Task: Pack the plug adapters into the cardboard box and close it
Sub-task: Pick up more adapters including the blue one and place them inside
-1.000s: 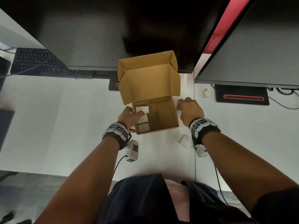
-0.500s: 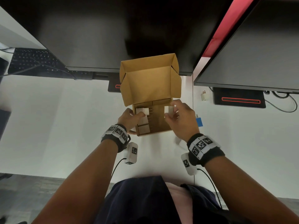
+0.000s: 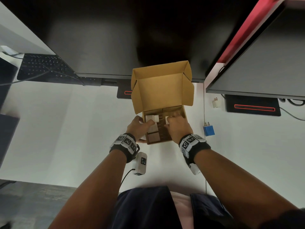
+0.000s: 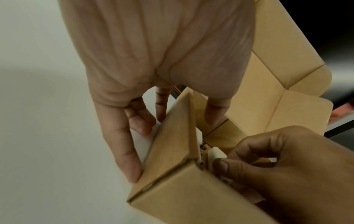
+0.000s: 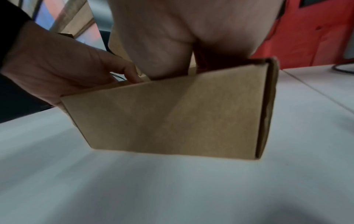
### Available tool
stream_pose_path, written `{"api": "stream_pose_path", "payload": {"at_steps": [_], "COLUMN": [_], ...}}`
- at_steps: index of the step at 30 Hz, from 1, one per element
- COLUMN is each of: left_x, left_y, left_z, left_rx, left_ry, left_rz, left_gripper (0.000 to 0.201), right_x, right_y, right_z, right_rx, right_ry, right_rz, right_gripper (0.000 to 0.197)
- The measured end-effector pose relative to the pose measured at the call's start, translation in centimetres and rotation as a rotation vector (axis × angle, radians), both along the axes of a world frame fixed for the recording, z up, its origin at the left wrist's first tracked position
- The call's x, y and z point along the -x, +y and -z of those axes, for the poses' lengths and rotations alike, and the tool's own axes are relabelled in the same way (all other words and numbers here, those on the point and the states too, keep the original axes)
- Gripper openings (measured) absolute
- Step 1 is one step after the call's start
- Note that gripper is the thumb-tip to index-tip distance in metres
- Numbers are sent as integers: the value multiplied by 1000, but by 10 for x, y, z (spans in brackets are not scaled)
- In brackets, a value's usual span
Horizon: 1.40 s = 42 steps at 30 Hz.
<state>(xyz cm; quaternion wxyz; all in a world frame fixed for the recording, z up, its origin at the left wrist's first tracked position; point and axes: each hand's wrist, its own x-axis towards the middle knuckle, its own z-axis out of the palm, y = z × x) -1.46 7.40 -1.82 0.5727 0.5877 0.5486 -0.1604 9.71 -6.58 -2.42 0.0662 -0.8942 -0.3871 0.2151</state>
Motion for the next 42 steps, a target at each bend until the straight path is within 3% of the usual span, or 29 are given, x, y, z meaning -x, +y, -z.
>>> {"api": "stream_pose_path", "payload": {"at_steps": [3,9,15,20,23,25,28,31,36,39,42], "left_x": [0,1,1,-1,-4,-5,-7,-7,-5,-5,-5], "left_y": [0,-2,-2,0,1,1,-1,-2,-1,-1,0], "left_z": [0,-4,-5,-3,-1,1,1,-1,1,3,3], "left_rx": [-3,-4,-4,1,4,-6,-24,-20,-2,-2,-5], "left_ry": [-2,-6,-9,5,16,16,18,24,16,15,15], "left_rz": [6,1,-1,-13,-18,-19,-14,-20,-36,-36,-34], "left_gripper": [50,50,49,46,48,50,51,49,50,53,56], "right_x": [0,-2,-5,-17,-35,-48,-58,-58,-52,-44,-32], "right_y": [0,2,-2,-26,-62,-86,-112,-121,-113,-94,-70], "right_z": [3,4,4,-9,-11,-8,0,6,-8,-25,-39], "right_rx": [-16,-52,-113,-362,-480,-354,20,116,-185,-448,-512], "right_ry": [3,-11,-11,-24,-45,-31,35,88,50,45,68], "right_rz": [-20,-56,-54,64,282,387,412,377,440,461,362], "right_gripper": [13,24,21,14,23,34,45,41,26,35,48]}}
